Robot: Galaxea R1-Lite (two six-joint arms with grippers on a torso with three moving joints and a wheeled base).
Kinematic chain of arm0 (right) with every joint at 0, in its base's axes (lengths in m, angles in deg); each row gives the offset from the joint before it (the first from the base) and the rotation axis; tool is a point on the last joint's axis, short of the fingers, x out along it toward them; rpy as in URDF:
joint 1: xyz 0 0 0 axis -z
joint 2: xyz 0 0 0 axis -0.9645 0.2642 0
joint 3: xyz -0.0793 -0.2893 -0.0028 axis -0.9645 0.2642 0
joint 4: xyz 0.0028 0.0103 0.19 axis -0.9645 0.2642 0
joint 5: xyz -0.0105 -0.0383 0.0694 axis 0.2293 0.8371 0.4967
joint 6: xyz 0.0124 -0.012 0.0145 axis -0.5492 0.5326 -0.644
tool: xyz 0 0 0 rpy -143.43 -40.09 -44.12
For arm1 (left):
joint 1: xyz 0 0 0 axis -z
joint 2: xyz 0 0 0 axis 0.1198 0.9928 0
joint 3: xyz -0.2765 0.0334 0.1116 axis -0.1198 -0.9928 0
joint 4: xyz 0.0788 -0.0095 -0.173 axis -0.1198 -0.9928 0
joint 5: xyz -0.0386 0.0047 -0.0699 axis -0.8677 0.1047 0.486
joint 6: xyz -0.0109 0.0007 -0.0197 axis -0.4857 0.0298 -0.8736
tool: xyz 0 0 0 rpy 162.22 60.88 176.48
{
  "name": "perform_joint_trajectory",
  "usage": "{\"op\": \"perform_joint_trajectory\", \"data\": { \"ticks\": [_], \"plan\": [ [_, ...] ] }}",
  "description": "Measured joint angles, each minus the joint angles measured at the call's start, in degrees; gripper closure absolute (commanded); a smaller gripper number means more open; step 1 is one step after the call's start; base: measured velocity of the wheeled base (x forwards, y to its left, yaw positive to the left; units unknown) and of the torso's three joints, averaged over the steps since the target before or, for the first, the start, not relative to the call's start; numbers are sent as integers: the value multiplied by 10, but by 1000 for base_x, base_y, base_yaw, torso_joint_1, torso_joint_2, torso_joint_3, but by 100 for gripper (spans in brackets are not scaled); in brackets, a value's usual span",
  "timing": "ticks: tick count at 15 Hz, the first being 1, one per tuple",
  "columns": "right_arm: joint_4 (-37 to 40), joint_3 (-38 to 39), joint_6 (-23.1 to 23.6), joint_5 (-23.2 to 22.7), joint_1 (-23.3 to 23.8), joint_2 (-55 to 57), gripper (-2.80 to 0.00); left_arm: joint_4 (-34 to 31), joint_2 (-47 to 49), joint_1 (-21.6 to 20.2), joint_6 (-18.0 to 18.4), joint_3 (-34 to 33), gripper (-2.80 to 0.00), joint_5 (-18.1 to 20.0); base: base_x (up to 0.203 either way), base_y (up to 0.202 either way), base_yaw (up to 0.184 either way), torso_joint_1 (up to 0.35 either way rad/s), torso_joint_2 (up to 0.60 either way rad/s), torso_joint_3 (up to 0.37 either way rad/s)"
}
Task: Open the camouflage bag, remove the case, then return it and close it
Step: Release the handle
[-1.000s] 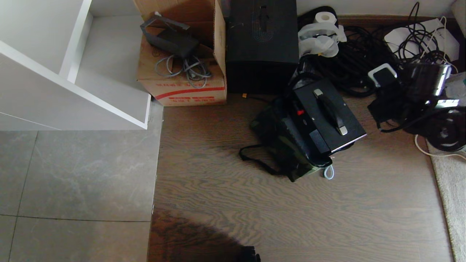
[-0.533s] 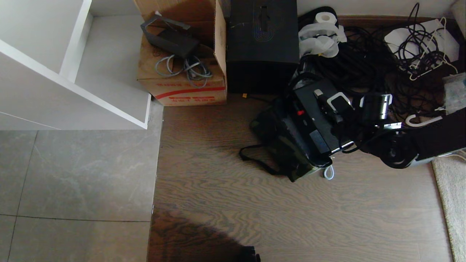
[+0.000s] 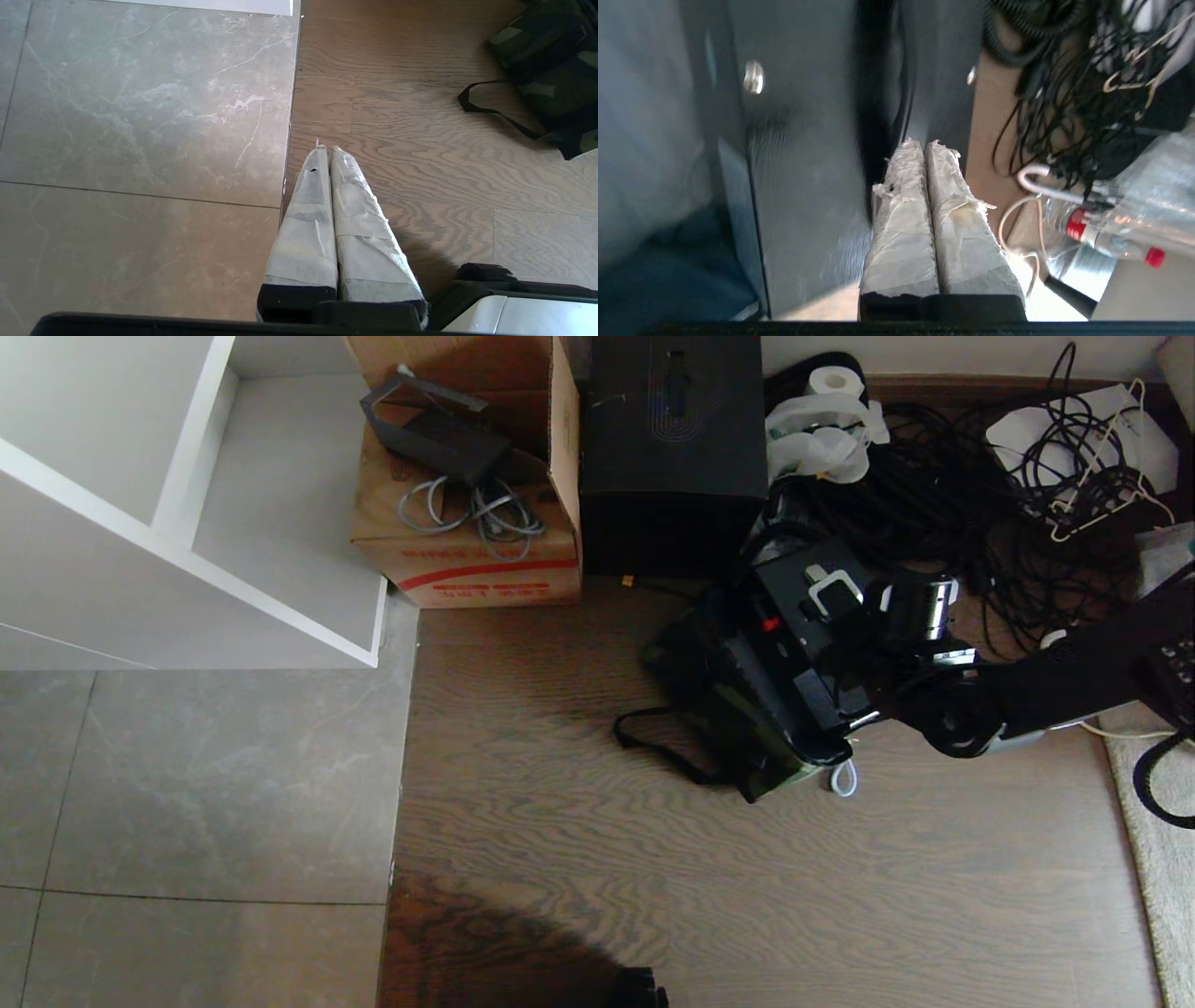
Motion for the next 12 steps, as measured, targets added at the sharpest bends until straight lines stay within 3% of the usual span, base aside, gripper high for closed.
{"op": "perform_joint_trajectory", "data": {
  "ticks": [7, 8, 12],
  "plan": [
    [-18, -23, 0, 1, -3, 30, 0, 0, 0, 0, 0, 0, 0, 0, 0, 0, 0, 0, 0, 0],
    [-19, -30, 0, 0, -3, 33, -280, 0, 0, 0, 0, 0, 0, 0, 0, 0, 0, 0, 0, 0],
    [-20, -48, 7, 4, -3, 46, -280, 0, 0, 0, 0, 0, 0, 0, 0, 0, 0, 0, 0, 0]
  ]
}}
